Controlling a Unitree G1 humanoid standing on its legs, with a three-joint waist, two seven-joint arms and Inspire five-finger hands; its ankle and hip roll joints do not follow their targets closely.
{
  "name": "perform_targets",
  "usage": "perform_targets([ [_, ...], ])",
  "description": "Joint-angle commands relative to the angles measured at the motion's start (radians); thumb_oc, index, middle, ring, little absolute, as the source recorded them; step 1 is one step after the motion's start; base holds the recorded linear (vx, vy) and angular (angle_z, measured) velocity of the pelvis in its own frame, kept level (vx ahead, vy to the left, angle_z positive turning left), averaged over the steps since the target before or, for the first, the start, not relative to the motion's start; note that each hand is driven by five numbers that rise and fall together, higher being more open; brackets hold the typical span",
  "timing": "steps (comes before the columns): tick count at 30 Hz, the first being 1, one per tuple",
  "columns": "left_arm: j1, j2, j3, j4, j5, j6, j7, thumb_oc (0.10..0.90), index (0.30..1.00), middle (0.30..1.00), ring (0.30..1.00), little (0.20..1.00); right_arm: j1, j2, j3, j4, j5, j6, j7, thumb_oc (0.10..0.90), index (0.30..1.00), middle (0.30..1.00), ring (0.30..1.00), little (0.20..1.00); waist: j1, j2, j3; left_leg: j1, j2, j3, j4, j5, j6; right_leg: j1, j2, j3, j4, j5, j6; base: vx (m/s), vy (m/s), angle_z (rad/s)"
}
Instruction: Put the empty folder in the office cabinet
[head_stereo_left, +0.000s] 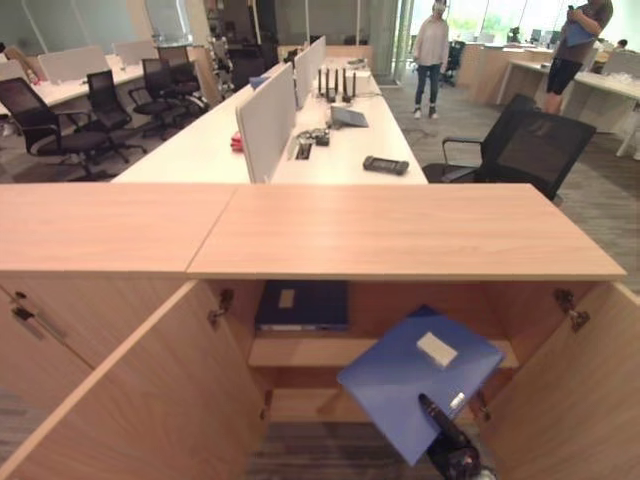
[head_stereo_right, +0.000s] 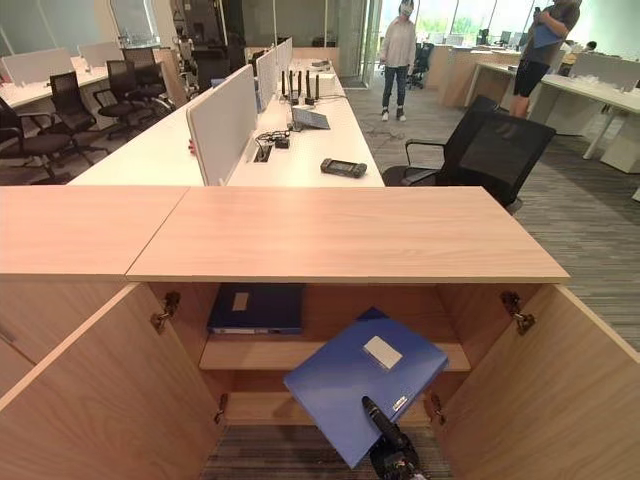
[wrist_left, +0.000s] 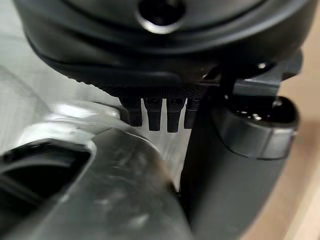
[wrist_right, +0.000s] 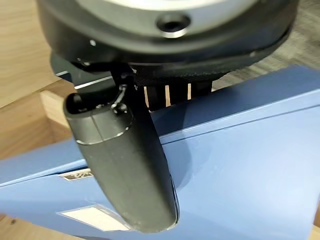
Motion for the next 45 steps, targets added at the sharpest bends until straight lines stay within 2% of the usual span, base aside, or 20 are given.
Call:
perform_targets([
  [1, 0.016, 0.012, -0.011, 0.024, 0.075, 0.008, 0.056, 0.8, 0.9, 0.9, 0.9, 0.9, -0.15, 0.024, -0.028, -0.075, 0.026, -0.053, 0.052, 0.4, 0.3, 0.3, 0.3, 0.3, 0.003, -0.037, 0.058, 0.048, -0.004, -0.075, 0.007, -0.073, -0.021, 0.027, 0.03, -0.04, 0.048, -0.106, -0.013, 0.06, -0.049, 0.03],
  [6, 0.028, 0.004, 0.061, 0.051, 0.021, 0.011, 0.076, 0.8, 0.9, 0.9, 0.9, 0.9, -0.152, 0.007, -0.046, -0.088, 0.021, -0.06, 0.055, 0.4, 0.3, 0.3, 0.3, 0.3, 0.015, -0.037, 0.064, 0.029, -0.02, -0.079, 0.042, -0.082, -0.018, 0.041, 0.021, -0.071, 0.046, -0.115, -0.016, 0.04, -0.008, 0.19],
  [11, 0.041, -0.017, 0.056, 0.079, 0.079, 0.014, 0.089, 0.8, 0.9, 0.9, 0.9, 0.9, -0.158, -0.003, -0.061, -0.138, 0.015, -0.075, 0.051, 0.4, 0.3, 0.3, 0.3, 0.3, 0.021, -0.013, 0.065, -0.016, -0.091, -0.07, 0.031, -0.068, 0.01, 0.061, -0.013, -0.12, 0.016, -0.106, 0.009, 0.04, 0.092, 0.29],
  [14, 0.041, -0.03, 0.045, 0.068, 0.075, 0.01, 0.098, 0.8, 0.9, 0.9, 0.9, 0.9, -0.185, -0.016, -0.068, -0.195, 0.02, -0.102, 0.042, 0.4, 0.3, 0.3, 0.3, 0.3, 0.027, 0.0, 0.076, -0.092, -0.139, -0.081, 0.035, -0.048, 0.018, 0.047, -0.023, -0.114, 0.013, -0.103, 0.015, 0.02, 0.138, 0.19],
  [16, 0.045, -0.034, 0.041, 0.064, 0.072, 0.01, 0.104, 0.8, 0.9, 0.9, 0.9, 0.9, -0.216, -0.011, -0.073, -0.21, 0.038, -0.119, 0.039, 0.4, 0.3, 0.3, 0.3, 0.3, 0.038, 0.004, 0.081, -0.131, -0.141, -0.07, 0.037, -0.039, 0.022, 0.017, -0.017, -0.095, 0.019, -0.1, 0.014, 0.0, 0.104, 0.05],
  [21, 0.073, -0.028, 0.041, 0.073, 0.103, 0.009, 0.118, 0.8, 0.9, 0.9, 0.9, 0.9, -0.243, 0.012, -0.096, -0.255, 0.066, -0.154, 0.03, 0.4, 0.3, 0.3, 0.3, 0.3, 0.053, 0.003, 0.062, -0.131, -0.136, -0.077, -0.004, -0.037, 0.04, -0.017, 0.003, -0.069, 0.006, -0.088, 0.022, 0.04, 0.106, -0.17],
  [24, 0.087, -0.017, 0.046, 0.089, 0.137, 0.009, 0.134, 0.8, 0.9, 0.9, 0.9, 0.9, -0.252, 0.029, -0.104, -0.294, 0.08, -0.178, 0.024, 0.4, 0.3, 0.3, 0.3, 0.3, 0.063, -0.004, 0.063, -0.124, -0.143, -0.066, -0.004, -0.05, 0.053, -0.023, -0.01, -0.046, 0.006, -0.085, 0.039, 0.06, 0.154, -0.24],
  [27, 0.095, -0.024, 0.048, 0.081, 0.145, 0.004, 0.137, 0.8, 0.9, 0.9, 0.9, 0.9, -0.256, 0.03, -0.101, -0.325, 0.072, -0.186, 0.018, 0.4, 0.3, 0.3, 0.3, 0.3, 0.074, 0.005, 0.076, -0.12, -0.15, -0.052, -0.004, -0.057, 0.067, -0.033, -0.033, -0.046, 0.023, -0.077, 0.056, -0.01, 0.125, -0.24],
  [28, 0.099, -0.018, 0.058, 0.078, 0.157, -0.003, 0.144, 0.8, 0.9, 0.9, 0.9, 0.9, -0.265, 0.037, -0.101, -0.363, 0.061, -0.197, 0.016, 0.4, 0.3, 0.3, 0.3, 0.3, 0.093, 0.018, 0.096, -0.116, -0.147, -0.021, -0.004, -0.071, 0.079, -0.07, -0.081, -0.079, 0.098, -0.069, 0.076, -0.03, 0.108, -0.21],
  [29, 0.099, -0.018, 0.058, 0.078, 0.157, -0.003, 0.144, 0.8, 0.9, 0.9, 0.9, 0.9, -0.265, 0.037, -0.101, -0.365, 0.06, -0.197, 0.015, 0.4, 0.3, 0.3, 0.3, 0.3, 0.096, 0.017, 0.096, -0.116, -0.148, -0.018, -0.004, -0.071, 0.08, -0.075, -0.083, -0.075, 0.105, -0.072, 0.077, 0.01, 0.174, -0.43],
  [30, 0.104, -0.012, 0.065, 0.079, 0.167, -0.001, 0.155, 0.8, 0.9, 0.9, 0.9, 0.9, -0.276, 0.05, -0.094, -0.397, 0.057, -0.204, 0.011, 0.4, 0.3, 0.3, 0.3, 0.3, 0.114, 0.024, 0.111, -0.102, -0.143, 0.014, -0.004, -0.103, 0.086, -0.116, -0.149, -0.119, 0.168, -0.044, 0.113, 0.01, 0.083, -0.47],
  [32, 0.11, -0.007, 0.068, 0.069, 0.17, -0.001, 0.163, 0.8, 0.9, 0.9, 0.9, 0.9, -0.297, 0.066, -0.083, -0.435, 0.073, -0.216, 0.009, 0.4, 0.3, 0.3, 0.3, 0.3, 0.126, 0.032, 0.138, -0.109, -0.132, 0.047, -0.004, -0.102, 0.093, -0.157, -0.203, -0.152, 0.18, 0.007, 0.127, -0.04, 0.04, -0.8],
  [33, 0.109, -0.007, 0.07, 0.069, 0.17, 0.0, 0.163, 0.8, 0.9, 0.9, 0.9, 0.9, -0.297, 0.067, -0.082, -0.437, 0.073, -0.217, 0.007, 0.4, 0.3, 0.3, 0.3, 0.3, 0.129, 0.032, 0.14, -0.104, -0.132, 0.049, -0.004, -0.11, 0.093, -0.157, -0.204, -0.147, 0.186, 0.004, 0.132, -0.1, -0.043, -0.91],
  [35, 0.094, -0.002, 0.059, 0.04, 0.151, -0.006, 0.172, 0.8, 0.9, 0.9, 0.9, 0.9, -0.345, 0.077, -0.062, -0.493, 0.088, -0.247, -0.009, 0.4, 0.3, 0.3, 0.3, 0.3, 0.148, 0.04, 0.185, -0.125, -0.115, 0.053, 0.001, -0.104, 0.096, -0.21, -0.237, -0.151, 0.162, 0.05, 0.139, -0.12, -0.079, -0.64],
  [36, 0.076, 0.003, 0.043, 0.013, 0.132, -0.014, 0.181, 0.8, 0.9, 0.9, 0.9, 0.9, -0.387, 0.072, -0.054, -0.544, 0.088, -0.276, -0.018, 0.4, 0.3, 0.3, 0.3, 0.3, 0.153, 0.036, 0.232, -0.165, -0.121, 0.051, 0.051, -0.117, 0.099, -0.26, -0.26, -0.15, 0.151, 0.078, 0.142, -0.1, -0.061, -0.29],
  [38, 0.067, 0.007, 0.038, -0.002, 0.121, -0.02, 0.184, 0.8, 0.9, 0.9, 0.9, 0.9, -0.405, 0.072, -0.049, -0.571, 0.089, -0.294, -0.02, 0.4, 0.3, 0.3, 0.3, 0.3, 0.158, 0.033, 0.256, -0.19, -0.126, 0.052, 0.094, -0.128, 0.099, -0.296, -0.27, -0.151, 0.169, 0.085, 0.142, -0.06, -0.074, -0.05],
  [39, 0.062, 0.011, 0.033, -0.01, 0.125, -0.02, 0.183, 0.8, 0.9, 0.9, 0.9, 0.9, -0.409, 0.067, -0.052, -0.593, 0.081, -0.311, -0.028, 0.4, 0.3, 0.3, 0.3, 0.3, 0.17, 0.014, 0.264, -0.219, -0.142, 0.043, 0.146, -0.149, 0.097, -0.295, -0.285, -0.164, 0.164, 0.075, 0.143, 0.0, -0.09, 0.22],
  [40, 0.059, 0.011, 0.028, -0.017, 0.123, -0.023, 0.188, 0.8, 0.9, 0.9, 0.9, 0.9, -0.417, 0.069, -0.06, -0.602, 0.085, -0.333, -0.038, 0.4, 0.3, 0.3, 0.3, 0.3, 0.174, 0.009, 0.278, -0.257, -0.159, 0.038, 0.198, -0.171, 0.1, -0.326, -0.319, -0.184, 0.193, 0.074, 0.148, 0.01, -0.067, 0.27],
  [42, 0.053, 0.011, 0.022, -0.027, 0.113, -0.024, 0.188, 0.8, 0.9, 0.9, 0.9, 0.9, -0.429, 0.06, -0.07, -0.641, 0.083, -0.355, -0.044, 0.4, 0.3, 0.3, 0.3, 0.3, 0.182, 0.014, 0.3, -0.333, -0.176, 0.017, 0.28, -0.193, 0.108, -0.4, -0.371, -0.18, 0.301, 0.069, 0.141, -0.03, -0.026, 0.18],
  [45, 0.05, 0.006, -0.014, -0.045, 0.115, -0.031, 0.19, 0.8, 0.9, 0.9, 0.9, 0.9, -0.486, 0.014, -0.108, -0.652, 0.066, -0.392, -0.073, 0.4, 0.3, 0.3, 0.3, 0.3, 0.19, 0.018, 0.269, -0.523, -0.217, -0.018, 0.412, -0.228, 0.115, -0.533, -0.441, -0.174, 0.428, 0.039, 0.142, -0.07, -0.089, 0.36],
])
